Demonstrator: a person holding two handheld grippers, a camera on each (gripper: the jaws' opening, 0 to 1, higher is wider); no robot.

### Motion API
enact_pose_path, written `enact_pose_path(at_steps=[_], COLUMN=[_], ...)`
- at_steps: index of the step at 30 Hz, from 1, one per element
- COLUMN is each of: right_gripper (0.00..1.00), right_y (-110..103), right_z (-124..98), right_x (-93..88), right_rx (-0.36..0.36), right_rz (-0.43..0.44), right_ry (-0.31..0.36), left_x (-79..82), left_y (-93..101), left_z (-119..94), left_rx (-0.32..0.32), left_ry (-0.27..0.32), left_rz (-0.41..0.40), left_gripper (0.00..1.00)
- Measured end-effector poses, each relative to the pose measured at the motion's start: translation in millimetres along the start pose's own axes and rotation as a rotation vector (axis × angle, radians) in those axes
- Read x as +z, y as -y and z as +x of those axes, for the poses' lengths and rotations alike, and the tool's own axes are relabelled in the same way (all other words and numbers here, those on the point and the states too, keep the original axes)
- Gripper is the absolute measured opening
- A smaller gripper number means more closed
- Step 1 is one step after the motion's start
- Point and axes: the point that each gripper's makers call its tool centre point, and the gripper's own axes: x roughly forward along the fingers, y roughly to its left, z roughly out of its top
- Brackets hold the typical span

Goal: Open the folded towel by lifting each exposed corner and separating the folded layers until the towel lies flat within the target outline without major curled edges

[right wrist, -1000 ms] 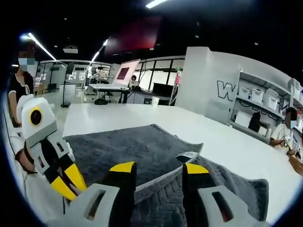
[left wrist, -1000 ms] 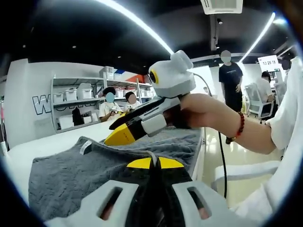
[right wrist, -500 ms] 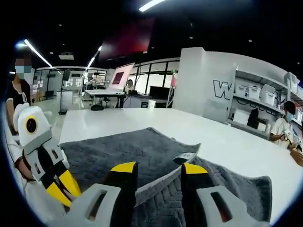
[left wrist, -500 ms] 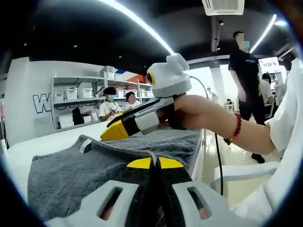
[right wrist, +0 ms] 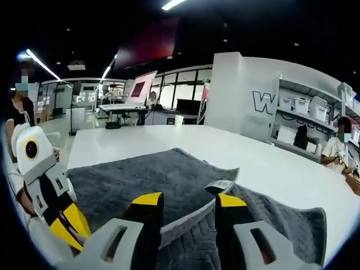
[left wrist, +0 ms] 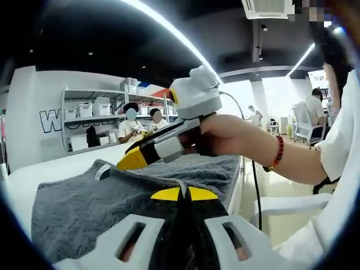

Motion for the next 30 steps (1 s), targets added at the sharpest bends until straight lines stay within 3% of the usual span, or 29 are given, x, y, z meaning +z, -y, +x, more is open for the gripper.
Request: enact_pose_path(at_steps=[30], right_gripper=[0.32], right_y=[14], right_z=[19], right_x=[-15.3], right_rx=[0.015], right_rz=[0.07], right_ry=[-0.071], left_x=[-2.1], left_y=[1.6], left_z=[-1], left_rx=[-0.008], left_ry=[0.005], left_rz=[-0.003], left_gripper=[0.03])
